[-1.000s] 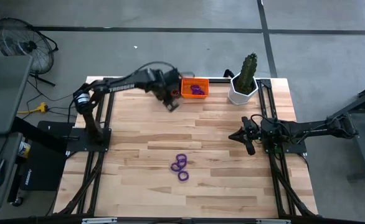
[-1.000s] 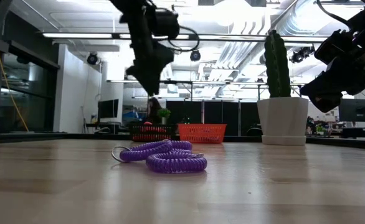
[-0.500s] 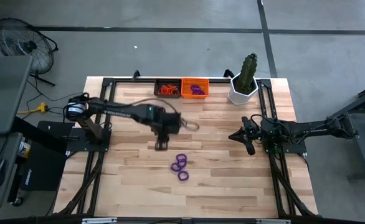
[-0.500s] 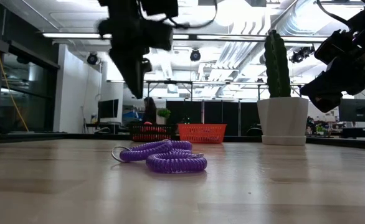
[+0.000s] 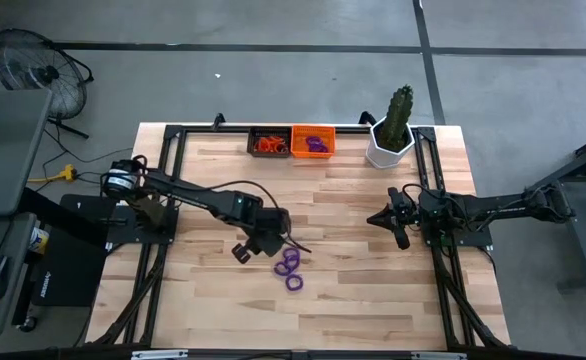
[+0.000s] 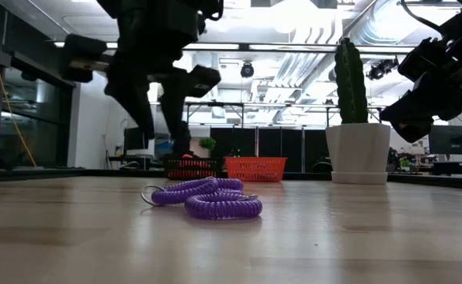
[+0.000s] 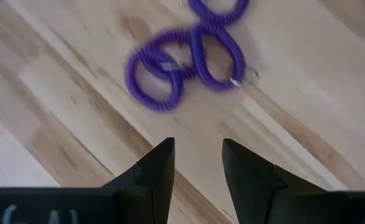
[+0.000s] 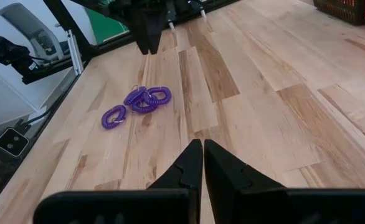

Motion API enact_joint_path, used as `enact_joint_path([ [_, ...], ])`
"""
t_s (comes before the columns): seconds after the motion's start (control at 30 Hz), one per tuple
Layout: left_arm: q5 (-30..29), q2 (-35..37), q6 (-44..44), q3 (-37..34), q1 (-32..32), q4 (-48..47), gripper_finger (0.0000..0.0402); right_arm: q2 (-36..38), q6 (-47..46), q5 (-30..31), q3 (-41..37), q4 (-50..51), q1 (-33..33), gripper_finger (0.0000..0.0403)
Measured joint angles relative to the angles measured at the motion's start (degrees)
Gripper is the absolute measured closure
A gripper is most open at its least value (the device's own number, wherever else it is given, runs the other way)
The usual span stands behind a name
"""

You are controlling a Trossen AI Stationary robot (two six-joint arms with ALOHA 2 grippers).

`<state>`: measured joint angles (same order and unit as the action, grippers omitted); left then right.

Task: Sort spring keychains into baskets
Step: Put the violet spring keychain into the orange basket

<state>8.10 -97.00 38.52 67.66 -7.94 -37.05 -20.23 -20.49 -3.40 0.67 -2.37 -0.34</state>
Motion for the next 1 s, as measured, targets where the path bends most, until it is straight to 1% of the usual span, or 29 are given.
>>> enact_joint_path([
  [0.1,0.74,-1.23,2.49,0.04,0.0,3.2,0.0271,0.0,0.0,-0.01,0.0,-0.02,0.01,0.0391],
  [0.27,2.86,-3.47,6.56,0.06,0.04,5.12,0.0271,0.0,0.0,-0.02,0.0,-0.02,0.0,0.0391],
  [0.57,2.41,-7.21,12.45,0.09,0.07,8.02,0.0271,0.0,0.0,-0.01,0.0,-0.02,0.01,0.0391],
  [0.7,0.81,-8.9,12.87,0.08,0.09,10.79,0.0271,0.0,0.0,0.0,0.0,0.0,0.02,0.0391],
  [1.0,1.3,-11.05,12.87,1.03,0.87,12.21,0.0271,0.0,0.0,-0.02,0.0,0.0,0.02,0.0391],
])
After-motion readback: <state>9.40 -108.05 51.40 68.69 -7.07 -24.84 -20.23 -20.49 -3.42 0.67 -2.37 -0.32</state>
